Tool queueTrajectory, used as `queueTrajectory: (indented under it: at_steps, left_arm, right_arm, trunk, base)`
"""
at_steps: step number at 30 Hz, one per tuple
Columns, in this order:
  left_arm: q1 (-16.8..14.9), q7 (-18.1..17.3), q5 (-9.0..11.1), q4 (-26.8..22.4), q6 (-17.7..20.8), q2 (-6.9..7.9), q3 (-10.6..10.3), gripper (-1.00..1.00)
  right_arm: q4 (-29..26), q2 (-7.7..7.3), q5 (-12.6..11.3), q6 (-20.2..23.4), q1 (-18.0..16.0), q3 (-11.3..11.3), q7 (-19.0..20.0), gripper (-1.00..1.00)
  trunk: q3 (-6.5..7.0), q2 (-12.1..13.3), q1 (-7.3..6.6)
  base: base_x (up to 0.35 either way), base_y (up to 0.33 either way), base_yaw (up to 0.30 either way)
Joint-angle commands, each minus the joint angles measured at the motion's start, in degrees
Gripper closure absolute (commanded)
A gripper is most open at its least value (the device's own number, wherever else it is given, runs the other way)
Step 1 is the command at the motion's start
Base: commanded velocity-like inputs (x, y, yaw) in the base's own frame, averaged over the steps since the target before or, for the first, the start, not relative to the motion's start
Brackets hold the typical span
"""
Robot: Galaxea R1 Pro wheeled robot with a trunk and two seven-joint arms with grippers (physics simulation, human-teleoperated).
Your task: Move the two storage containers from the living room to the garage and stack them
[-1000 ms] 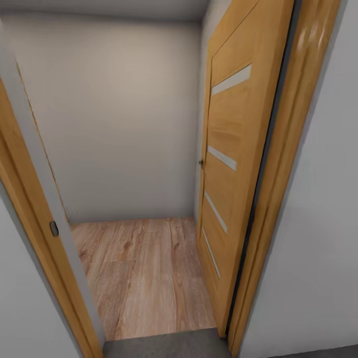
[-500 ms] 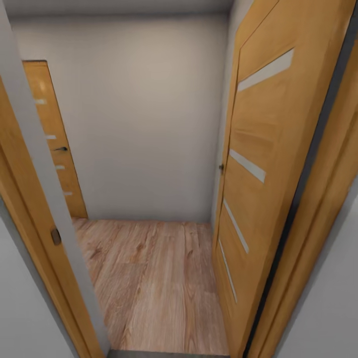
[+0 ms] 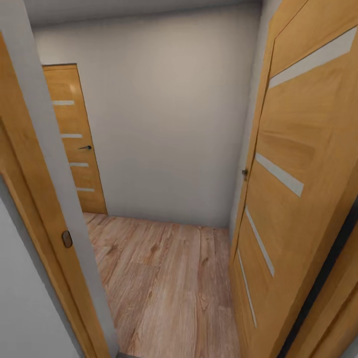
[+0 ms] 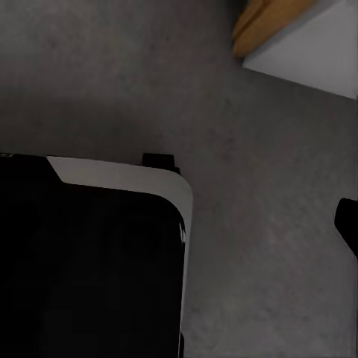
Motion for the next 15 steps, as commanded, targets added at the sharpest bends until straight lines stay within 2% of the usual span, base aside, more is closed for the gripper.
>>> queueTrajectory:
  at_steps: [1, 12, 15]
  left_arm:
    - [-0.04, 0.16, 0.44, 0.03, -0.14, 0.0, -0.48, -1.0]
    - [-0.04, 0.15, 0.44, 0.03, -0.14, 0.03, -0.48, -1.0]
    - [-0.04, 0.12, 0.44, 0.03, -0.14, -0.02, -0.48, -1.0]
  right_arm:
    - [0.18, 0.02, -0.53, -0.37, -0.07, 0.5, -0.02, -1.0]
    - [0.18, 0.02, -0.52, -0.44, -0.07, 0.5, -0.02, -1.0]
    - [0.18, -0.01, -0.53, -0.48, -0.07, 0.46, -0.02, -1.0]
  trunk:
    - [-0.07, -0.04, 0.01]
    - [-0.07, -0.04, 0.01]
    - [-0.07, -0.04, 0.01]
  base:
    - [0.023, -0.006, 0.272]
    - [0.004, -0.001, 0.27]
    - [0.0, 0.0, 0.148]
